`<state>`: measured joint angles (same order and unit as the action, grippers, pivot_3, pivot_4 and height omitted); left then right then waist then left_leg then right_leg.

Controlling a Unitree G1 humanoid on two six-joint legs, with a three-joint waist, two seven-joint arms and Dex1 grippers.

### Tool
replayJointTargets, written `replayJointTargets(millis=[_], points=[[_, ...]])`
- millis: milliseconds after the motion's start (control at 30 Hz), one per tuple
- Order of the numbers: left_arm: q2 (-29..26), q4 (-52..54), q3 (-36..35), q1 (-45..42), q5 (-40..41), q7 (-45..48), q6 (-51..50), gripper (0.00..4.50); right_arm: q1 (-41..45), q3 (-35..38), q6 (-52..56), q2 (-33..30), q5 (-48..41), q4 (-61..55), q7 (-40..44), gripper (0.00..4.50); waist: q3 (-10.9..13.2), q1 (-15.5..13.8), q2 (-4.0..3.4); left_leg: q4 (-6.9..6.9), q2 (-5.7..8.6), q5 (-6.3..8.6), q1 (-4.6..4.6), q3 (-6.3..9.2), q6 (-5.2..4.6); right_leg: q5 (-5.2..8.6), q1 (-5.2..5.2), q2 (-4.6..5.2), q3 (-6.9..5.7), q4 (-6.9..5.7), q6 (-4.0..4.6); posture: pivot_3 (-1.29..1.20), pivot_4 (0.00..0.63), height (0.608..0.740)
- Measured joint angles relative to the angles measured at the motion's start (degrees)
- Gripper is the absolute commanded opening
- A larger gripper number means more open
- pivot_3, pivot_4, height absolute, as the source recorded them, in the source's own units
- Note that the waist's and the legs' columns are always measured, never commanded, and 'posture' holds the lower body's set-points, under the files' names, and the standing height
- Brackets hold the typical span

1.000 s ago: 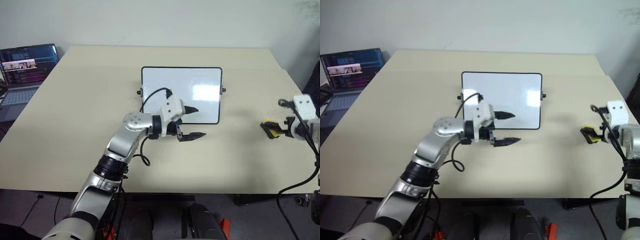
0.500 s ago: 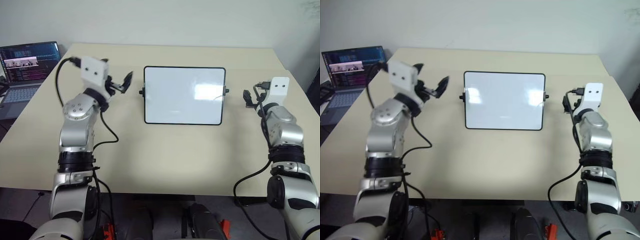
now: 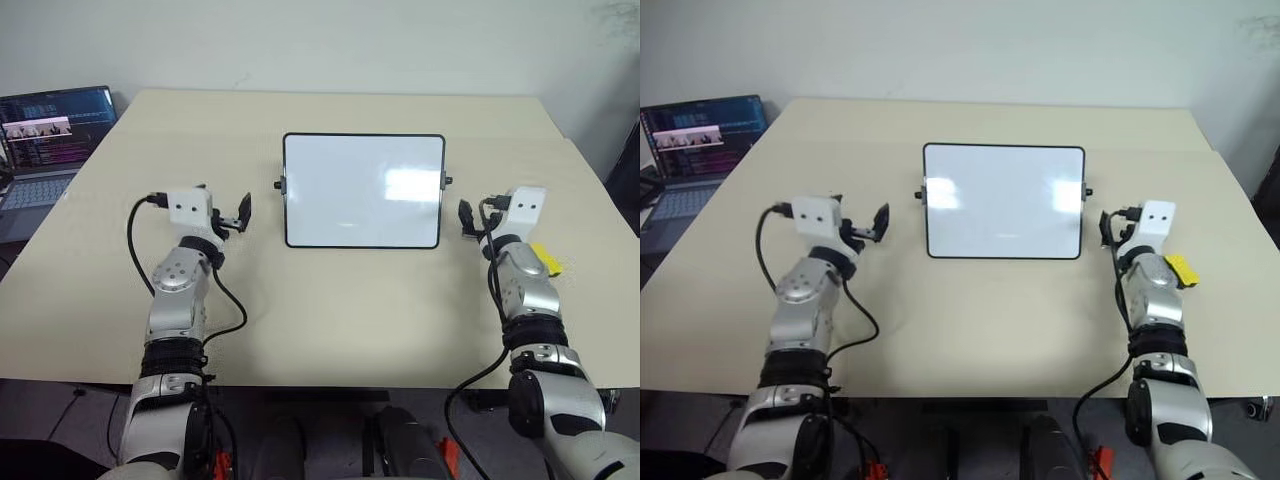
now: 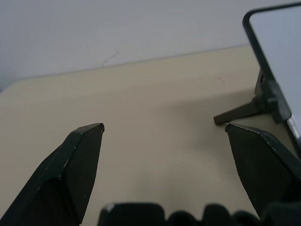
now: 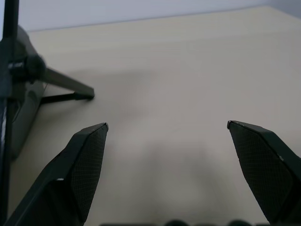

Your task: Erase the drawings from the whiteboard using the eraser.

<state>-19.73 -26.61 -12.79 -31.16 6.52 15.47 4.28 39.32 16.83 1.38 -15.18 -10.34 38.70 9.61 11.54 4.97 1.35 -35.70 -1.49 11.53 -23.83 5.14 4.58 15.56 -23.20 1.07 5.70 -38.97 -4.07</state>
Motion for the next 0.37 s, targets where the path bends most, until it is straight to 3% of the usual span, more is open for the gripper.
replayJointTargets(millis=[367], points=[[1.1, -16.0, 0.4, -2.3, -0.8, -1.0, 8.5, 4.50, -0.9, -0.7, -3.8, 3.7, 0.1, -0.1, -2.0, 4.46, 0.0, -0.2, 0.00, 0.00, 0.00, 0.00, -0.01, 0.01, 0.00, 0.00, 0.00, 0.00, -0.02, 0.00, 0.00, 0.00, 0.150, 0.740]])
